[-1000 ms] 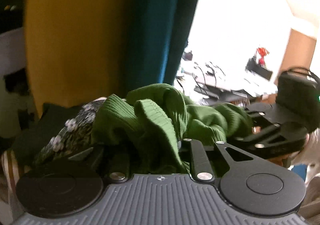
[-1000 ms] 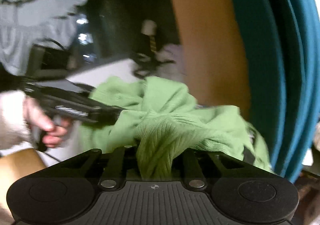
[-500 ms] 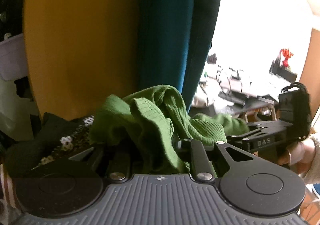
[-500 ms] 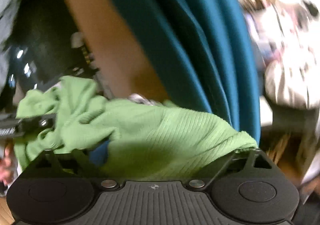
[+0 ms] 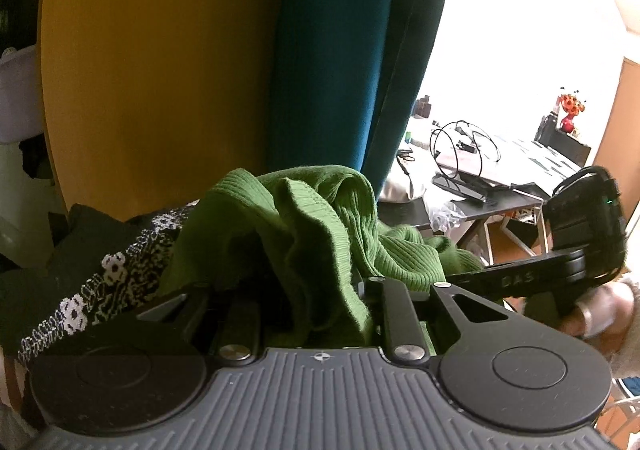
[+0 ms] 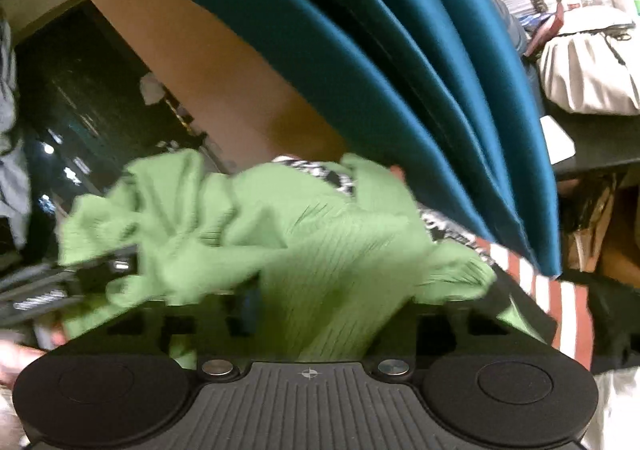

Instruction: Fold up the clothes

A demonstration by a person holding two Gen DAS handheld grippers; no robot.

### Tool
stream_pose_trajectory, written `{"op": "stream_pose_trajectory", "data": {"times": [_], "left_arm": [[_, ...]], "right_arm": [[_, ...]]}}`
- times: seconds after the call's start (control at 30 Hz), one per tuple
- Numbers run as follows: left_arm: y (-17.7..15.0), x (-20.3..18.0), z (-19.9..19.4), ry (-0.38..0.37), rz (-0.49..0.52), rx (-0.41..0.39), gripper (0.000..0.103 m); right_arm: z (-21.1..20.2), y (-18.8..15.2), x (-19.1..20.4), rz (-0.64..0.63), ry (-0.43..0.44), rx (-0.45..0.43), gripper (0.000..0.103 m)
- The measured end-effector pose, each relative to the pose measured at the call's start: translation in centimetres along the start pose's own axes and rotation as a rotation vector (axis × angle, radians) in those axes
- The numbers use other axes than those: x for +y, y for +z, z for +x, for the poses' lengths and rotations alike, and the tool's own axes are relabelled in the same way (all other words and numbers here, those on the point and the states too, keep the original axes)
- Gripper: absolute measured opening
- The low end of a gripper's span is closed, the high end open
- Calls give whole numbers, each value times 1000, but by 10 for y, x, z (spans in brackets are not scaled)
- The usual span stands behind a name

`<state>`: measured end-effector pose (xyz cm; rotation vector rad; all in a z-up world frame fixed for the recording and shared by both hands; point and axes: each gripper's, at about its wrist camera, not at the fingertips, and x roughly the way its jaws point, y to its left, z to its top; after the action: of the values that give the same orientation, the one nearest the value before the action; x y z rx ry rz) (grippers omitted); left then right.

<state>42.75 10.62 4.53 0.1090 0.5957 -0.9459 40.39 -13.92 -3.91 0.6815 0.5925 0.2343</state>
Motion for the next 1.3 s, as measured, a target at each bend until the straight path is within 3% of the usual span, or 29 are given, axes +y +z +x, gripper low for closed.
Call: {"op": "stream_pose_trajectory", "data": {"times": [0.1,0.23,0.33,0.4,0.5,0.53,0.67,0.73,1.0,1.03,1.1,1.13,1.17,1.3], "left_arm": [[3,5,-12,-21,-34,-18,21],[9,8,-41,-28,-54,-71,20],[9,13,-50,2,-60,-79,20],[6,14,-46,31,-53,-62,20],[3,4,-29,60,-20,-43,20],[3,-1,-22,66,-8,-39,20],[9,-17,4,82,43,-13,20],[10,-20,12,83,49,2,20],[5,-12,19,57,7,11,22],[4,-11,18,54,3,10,22],[4,-9,17,48,-9,6,22],[4,-7,16,42,-18,5,22],[3,-5,15,38,-27,4,22],[0,-3,9,34,-30,-5,22]], "right_arm": [[-16,3,13,24,107,4,14],[-36,1,52,-75,259,10,14],[-47,-2,75,-173,273,-25,16],[-42,-1,68,-212,155,-71,22],[-29,8,33,-150,-23,-114,41],[-25,11,20,-130,-58,-122,55],[6,20,-24,-96,-125,-64,94],[21,21,-42,-54,-118,-32,102],[52,18,-100,236,76,82,102],[52,16,-100,251,87,89,98],[45,17,-94,267,111,87,77],[41,16,-90,276,124,83,56],[36,15,-86,289,135,80,47],[19,8,-75,332,159,63,36]]}}
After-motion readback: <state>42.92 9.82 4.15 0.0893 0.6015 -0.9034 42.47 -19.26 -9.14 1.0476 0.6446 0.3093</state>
